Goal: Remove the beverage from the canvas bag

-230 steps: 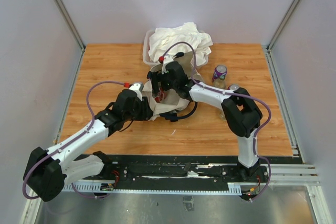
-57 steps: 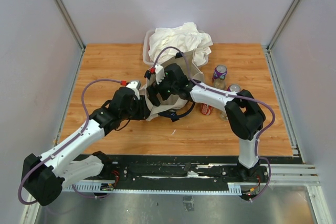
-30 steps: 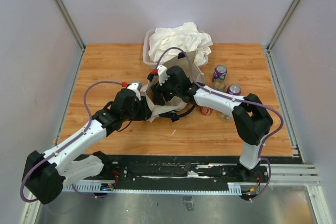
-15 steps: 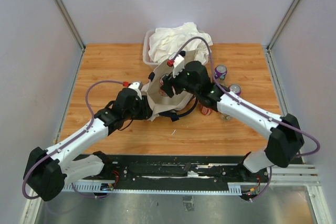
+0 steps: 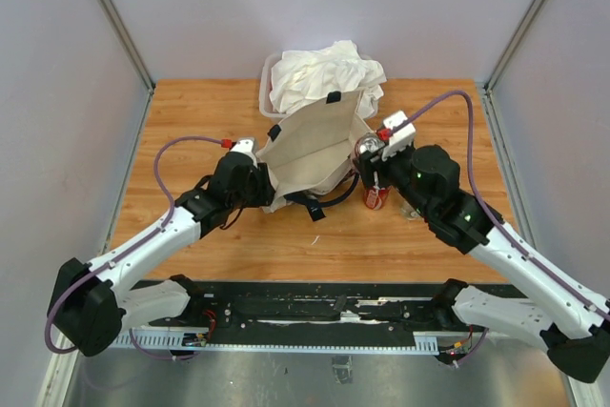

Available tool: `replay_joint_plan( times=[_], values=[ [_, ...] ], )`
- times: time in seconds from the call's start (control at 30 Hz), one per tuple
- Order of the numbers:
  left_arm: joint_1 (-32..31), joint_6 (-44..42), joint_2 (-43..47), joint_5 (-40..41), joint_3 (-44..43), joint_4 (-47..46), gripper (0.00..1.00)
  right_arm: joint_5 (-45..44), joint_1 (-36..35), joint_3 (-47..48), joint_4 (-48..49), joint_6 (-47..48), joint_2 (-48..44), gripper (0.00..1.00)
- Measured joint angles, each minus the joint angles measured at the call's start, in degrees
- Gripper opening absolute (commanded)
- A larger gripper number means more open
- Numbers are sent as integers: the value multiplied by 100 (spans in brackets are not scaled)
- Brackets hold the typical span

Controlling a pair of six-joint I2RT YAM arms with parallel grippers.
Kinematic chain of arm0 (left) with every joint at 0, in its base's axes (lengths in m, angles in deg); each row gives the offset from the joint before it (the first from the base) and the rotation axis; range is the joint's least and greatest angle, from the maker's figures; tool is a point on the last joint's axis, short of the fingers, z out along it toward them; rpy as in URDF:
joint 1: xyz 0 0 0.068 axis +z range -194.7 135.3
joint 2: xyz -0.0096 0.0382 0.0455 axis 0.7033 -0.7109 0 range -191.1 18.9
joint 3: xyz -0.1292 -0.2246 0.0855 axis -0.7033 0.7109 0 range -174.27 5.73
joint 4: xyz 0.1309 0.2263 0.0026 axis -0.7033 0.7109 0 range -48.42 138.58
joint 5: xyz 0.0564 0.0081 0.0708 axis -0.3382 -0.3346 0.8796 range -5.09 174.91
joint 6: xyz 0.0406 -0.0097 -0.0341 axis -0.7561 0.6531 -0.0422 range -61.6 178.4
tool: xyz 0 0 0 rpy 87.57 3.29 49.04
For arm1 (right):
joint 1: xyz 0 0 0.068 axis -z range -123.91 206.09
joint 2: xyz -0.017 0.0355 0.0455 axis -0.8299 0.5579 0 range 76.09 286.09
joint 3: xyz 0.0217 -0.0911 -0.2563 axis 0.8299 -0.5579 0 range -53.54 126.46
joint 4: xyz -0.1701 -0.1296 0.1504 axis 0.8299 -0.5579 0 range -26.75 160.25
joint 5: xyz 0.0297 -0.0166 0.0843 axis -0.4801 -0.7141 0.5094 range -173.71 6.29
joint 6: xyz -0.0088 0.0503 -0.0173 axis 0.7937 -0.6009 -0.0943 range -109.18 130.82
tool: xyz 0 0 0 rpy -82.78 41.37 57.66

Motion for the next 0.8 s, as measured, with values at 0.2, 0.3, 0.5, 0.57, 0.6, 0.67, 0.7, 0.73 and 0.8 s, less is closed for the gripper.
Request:
replay_joint_plan(
  times=[0.2, 0.3, 0.5, 0.57, 0.6, 0.67, 0.7, 0.73, 0.8],
  values=[
    [37, -129, -258, 334, -348, 4, 54, -437, -234, -778, -942, -254, -570, 1],
    [173, -205, -306, 428, -505, -2, 54, -446, -297, -1054, -1172, -437, -715, 1],
    [586, -330, -321, 535, -614, -9, 57, -448, -310, -1615, -1217, -896, -848, 1],
    [645, -367, -319, 553, -614, -9, 59, -452, -317, -1849, -1139, -1010, -813, 1],
    [649, -382, -317, 557, -614, -9, 60, -455, -317, -1954, -1108, -1067, -767, 1],
    [654, -404, -304, 573, -614, -7, 64, -505, -317, -2138, -1001, -1158, -616, 1],
    [654, -413, -291, 581, -614, -7, 69, -540, -317, -2238, -914, -1217, -527, 1],
    [654, -426, -269, 590, -616, -4, 72, -573, -317, -2341, -820, -1257, -435, 1],
    [654, -457, -219, 597, -616, -4, 81, -623, -317, -2511, -673, -1331, -256, 1]
  ],
)
